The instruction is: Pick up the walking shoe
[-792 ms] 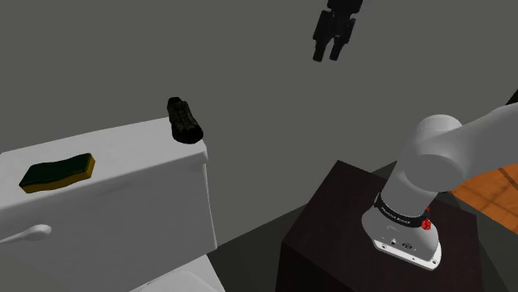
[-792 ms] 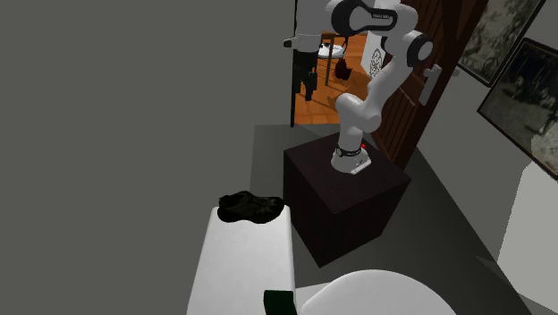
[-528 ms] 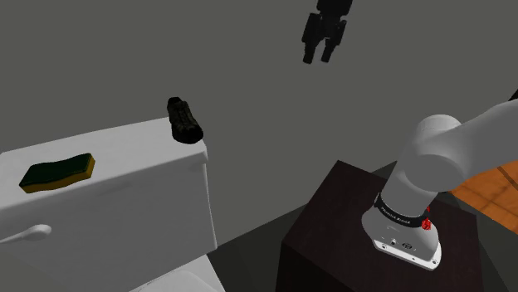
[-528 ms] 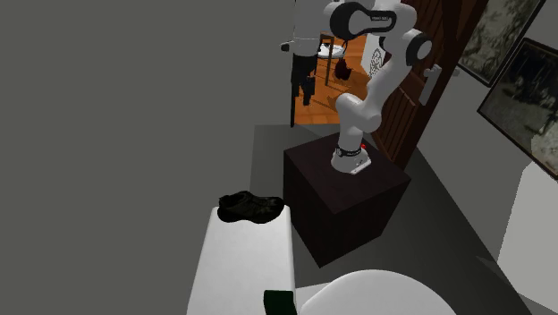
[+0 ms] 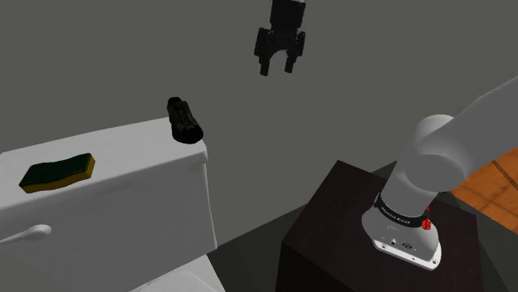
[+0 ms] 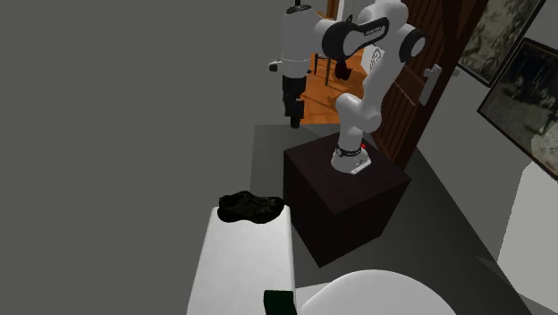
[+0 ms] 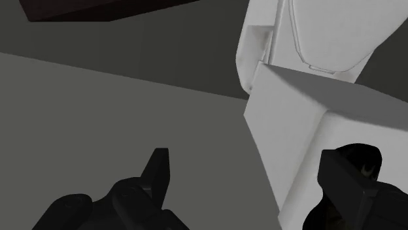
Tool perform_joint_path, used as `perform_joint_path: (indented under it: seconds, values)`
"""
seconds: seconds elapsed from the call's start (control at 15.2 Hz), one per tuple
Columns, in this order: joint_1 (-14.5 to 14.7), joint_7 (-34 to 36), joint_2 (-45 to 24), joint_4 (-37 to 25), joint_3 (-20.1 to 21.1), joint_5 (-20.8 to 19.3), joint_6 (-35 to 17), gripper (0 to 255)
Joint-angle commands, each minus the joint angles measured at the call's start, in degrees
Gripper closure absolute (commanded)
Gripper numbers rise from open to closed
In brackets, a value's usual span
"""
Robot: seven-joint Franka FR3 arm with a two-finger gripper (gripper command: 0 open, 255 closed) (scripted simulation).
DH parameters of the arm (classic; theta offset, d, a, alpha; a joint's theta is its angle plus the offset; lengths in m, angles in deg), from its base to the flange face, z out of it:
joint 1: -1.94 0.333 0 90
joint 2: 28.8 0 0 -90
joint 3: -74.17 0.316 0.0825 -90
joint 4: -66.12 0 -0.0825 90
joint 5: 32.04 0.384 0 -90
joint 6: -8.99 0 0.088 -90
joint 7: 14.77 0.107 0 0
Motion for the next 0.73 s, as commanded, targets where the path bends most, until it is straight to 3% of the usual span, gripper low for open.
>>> perform_joint_path:
  seconds: [0.0,0.66]
  values:
    - [-0.1,2.9,-3.9,-2.9,1.8,-0.1,-0.8,0]
    - [0.5,18.1,-26.1,-20.1,9.7,-5.0,-4.3,0]
